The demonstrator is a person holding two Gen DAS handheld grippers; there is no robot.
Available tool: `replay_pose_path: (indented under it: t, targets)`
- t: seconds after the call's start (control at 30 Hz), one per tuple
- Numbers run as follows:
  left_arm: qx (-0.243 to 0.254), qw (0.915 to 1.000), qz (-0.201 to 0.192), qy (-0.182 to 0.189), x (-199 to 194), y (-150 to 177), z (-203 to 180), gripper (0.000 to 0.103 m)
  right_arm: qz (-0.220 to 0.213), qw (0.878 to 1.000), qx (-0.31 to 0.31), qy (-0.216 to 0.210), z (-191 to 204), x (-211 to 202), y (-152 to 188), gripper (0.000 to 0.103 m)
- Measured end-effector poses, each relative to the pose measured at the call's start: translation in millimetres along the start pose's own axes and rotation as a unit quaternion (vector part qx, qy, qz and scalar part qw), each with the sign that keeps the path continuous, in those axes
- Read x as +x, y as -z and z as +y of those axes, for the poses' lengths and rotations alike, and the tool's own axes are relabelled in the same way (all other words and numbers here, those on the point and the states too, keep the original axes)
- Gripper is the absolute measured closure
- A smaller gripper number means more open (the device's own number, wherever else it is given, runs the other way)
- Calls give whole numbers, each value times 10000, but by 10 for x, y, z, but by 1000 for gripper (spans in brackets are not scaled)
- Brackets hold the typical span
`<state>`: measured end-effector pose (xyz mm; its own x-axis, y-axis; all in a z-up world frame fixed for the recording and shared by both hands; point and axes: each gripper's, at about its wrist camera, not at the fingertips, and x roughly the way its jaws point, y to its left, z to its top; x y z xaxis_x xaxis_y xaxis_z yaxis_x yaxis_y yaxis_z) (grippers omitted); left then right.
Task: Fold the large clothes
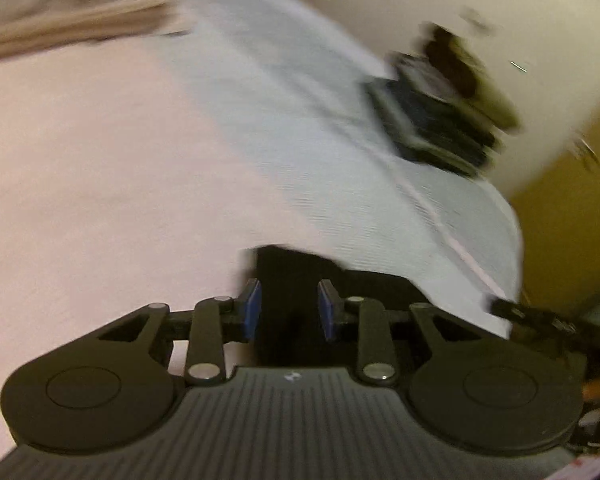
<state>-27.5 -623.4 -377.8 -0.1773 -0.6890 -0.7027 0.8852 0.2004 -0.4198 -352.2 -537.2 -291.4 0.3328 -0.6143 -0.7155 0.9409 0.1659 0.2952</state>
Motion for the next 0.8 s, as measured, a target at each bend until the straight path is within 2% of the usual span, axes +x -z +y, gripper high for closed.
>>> replay_pose_path:
  t: [0.07,0.1,0.17,0.23,0.3,0.4,0.5,0.57,0.63,0.7,0.8]
  targets:
    - [367,9991,145,-136,297,64,-91,80,96,9991,-408,32,158,250,101,66]
    - [331,9990,189,-216,465,94,-48,80,198,9985,-495,124,174,398,172,66]
    - [-25,9994,218,-259,727,124,113,76,458,9958,-585,541,93,725,336,66]
    - [-298,9992,202,-172,841,125,236,76,356,9975,-382,466,-48,745,400,66]
    - [-251,9993,175,-192,754,63,211,76,385,9974,-159,595,-86,646,326,66]
    - [33,9983,116,-575,564,-8,60,82,221,9946,-57,1011,-80,206,278,66]
    - [108,9976,201,-661,163,155,-25,82,24,9960,31,897,71,-287,355,66]
    - [177,9960,404,-773,-38,363,-152,82,41,9964,-169,830,264,-524,519,66]
    - [179,9947,577,-836,-186,601,-219,80,267,9956,-354,823,394,-548,712,66]
    - [70,9904,851,-1084,-145,807,-237,78,860,9914,-348,925,418,-329,927,66]
    - [-350,9842,1091,-1352,-105,950,-221,78,1383,9835,-108,1164,369,-160,1059,66]
